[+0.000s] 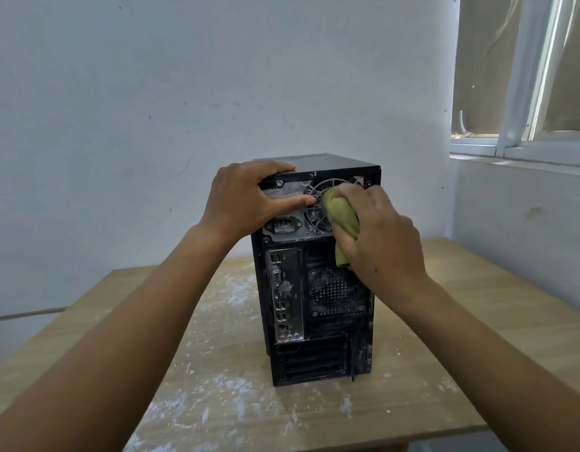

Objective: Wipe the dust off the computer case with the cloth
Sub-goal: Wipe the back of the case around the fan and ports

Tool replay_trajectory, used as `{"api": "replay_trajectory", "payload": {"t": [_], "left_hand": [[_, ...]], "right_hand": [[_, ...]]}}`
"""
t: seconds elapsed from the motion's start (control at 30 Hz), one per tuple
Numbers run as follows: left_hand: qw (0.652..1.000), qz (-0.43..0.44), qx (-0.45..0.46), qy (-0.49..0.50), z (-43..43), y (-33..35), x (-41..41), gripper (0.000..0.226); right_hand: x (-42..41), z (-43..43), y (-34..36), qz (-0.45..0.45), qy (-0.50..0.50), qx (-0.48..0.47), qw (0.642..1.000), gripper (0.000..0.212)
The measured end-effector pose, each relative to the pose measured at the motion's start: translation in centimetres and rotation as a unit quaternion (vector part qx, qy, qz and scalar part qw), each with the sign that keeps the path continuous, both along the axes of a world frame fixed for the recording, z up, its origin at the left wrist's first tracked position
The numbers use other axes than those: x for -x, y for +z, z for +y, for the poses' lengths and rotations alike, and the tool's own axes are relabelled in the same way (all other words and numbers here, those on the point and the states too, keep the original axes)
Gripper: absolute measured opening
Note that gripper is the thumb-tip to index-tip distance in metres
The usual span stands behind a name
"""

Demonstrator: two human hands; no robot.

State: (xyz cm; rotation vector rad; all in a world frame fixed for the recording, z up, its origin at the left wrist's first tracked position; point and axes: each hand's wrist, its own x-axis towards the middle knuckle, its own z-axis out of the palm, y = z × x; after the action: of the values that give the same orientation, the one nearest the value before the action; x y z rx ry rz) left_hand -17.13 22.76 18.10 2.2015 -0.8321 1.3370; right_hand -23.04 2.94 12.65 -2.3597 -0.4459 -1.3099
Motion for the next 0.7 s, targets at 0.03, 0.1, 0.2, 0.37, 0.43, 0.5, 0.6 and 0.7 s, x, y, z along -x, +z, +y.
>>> {"api": "replay_trajectory", "payload": {"t": [0.03,0.1,0.2,0.37,0.43,0.5,0.6,0.7], "left_hand": [[1.000,-0.001,0.001,0.001,0.0,0.0,0.0,0.066],[1.000,-0.003,0.000,-0.001,0.0,0.0,-0.1,0.066],[1.000,-0.005,-0.002,-0.003,0.1,-0.1,-0.1,0.067],[1.000,-0.008,-0.008,-0.002,0.0,0.0,0.0,0.066],[1.000,-0.006,-0.004,-0.001,0.1,-0.1,0.0,0.066],[1.000,-0.004,0.000,-0.003,0.1,-0.1,0.0,0.066],[1.000,-0.006,-0.001,0.002,0.0,0.0,0.0,0.065],[1.000,-0.011,0.007,0.001,0.0,0.0,-0.1,0.060]], "right_hand": [[0.1,0.0,-0.8,0.007,0.006,0.011,1.000,0.033],[0.2,0.1,-2.5,0.010,0.013,0.032,0.999,0.032],[0.4,-0.1,-3.5,0.017,0.023,0.026,0.999,0.033],[0.9,-0.8,-2.3,0.026,0.064,0.024,0.997,0.033],[1.1,-1.1,-1.0,0.009,0.070,0.007,0.997,0.031],[1.0,-1.3,0.9,-0.024,0.061,-0.034,0.997,0.032],[0.4,-0.8,3.1,-0.032,0.031,-0.048,0.998,0.031],[-0.1,0.1,2.5,-0.005,0.015,-0.006,1.000,0.031]]}}
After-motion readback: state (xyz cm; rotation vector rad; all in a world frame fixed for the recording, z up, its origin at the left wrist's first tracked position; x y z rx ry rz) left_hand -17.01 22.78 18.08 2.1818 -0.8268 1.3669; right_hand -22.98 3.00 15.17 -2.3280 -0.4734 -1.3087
